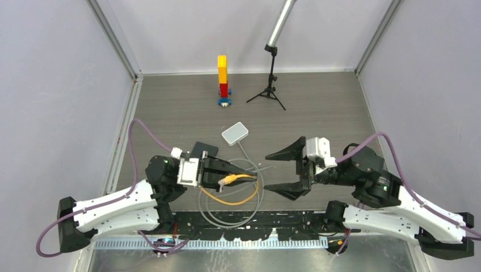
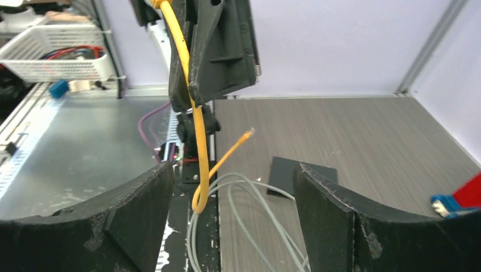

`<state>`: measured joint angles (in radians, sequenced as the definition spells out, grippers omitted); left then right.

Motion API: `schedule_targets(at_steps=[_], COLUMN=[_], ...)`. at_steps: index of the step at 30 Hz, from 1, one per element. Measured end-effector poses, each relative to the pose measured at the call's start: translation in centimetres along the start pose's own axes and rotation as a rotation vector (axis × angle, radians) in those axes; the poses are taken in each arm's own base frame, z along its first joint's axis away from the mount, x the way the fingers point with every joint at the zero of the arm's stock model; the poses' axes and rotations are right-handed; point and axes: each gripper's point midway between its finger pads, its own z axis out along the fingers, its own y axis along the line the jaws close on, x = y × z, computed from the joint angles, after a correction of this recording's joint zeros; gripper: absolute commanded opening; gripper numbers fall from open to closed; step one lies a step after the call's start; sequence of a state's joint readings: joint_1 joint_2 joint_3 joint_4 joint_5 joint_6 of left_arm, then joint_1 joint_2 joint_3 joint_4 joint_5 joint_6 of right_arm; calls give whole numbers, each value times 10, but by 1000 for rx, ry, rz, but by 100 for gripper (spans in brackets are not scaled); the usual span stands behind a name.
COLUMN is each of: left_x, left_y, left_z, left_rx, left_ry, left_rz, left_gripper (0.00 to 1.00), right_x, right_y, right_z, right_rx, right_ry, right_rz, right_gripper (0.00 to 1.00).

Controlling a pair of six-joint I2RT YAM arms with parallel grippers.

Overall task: Insert the plug into the switch port
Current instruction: Pick up the connector from the center of the board.

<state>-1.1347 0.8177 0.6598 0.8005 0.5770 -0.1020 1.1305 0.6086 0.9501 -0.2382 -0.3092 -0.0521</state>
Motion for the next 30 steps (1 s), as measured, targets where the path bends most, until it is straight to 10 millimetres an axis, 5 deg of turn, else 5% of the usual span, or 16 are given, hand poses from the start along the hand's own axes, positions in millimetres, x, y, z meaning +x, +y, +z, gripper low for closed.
schedule_targets(at_steps=[8, 13, 21, 30], left_x=[-4, -3, -6, -7], left_y=[-27, -35, -35, -37], left_z=[8, 12, 15, 15], left_rx=[191, 268, 295, 306], left_ry=[13, 27, 24, 25], left_rz=[-18, -31, -25, -38], left_gripper=[0, 0, 0, 0], right_x=[19, 19, 3, 3], right_y=[20, 32, 53, 56], right_z=[35, 42, 38, 36], right_rx=[-178, -251, -361, -370], right_ry=[52, 44, -5, -1], right_rz=[47, 93, 133, 144], right_gripper=[72, 54, 1, 3])
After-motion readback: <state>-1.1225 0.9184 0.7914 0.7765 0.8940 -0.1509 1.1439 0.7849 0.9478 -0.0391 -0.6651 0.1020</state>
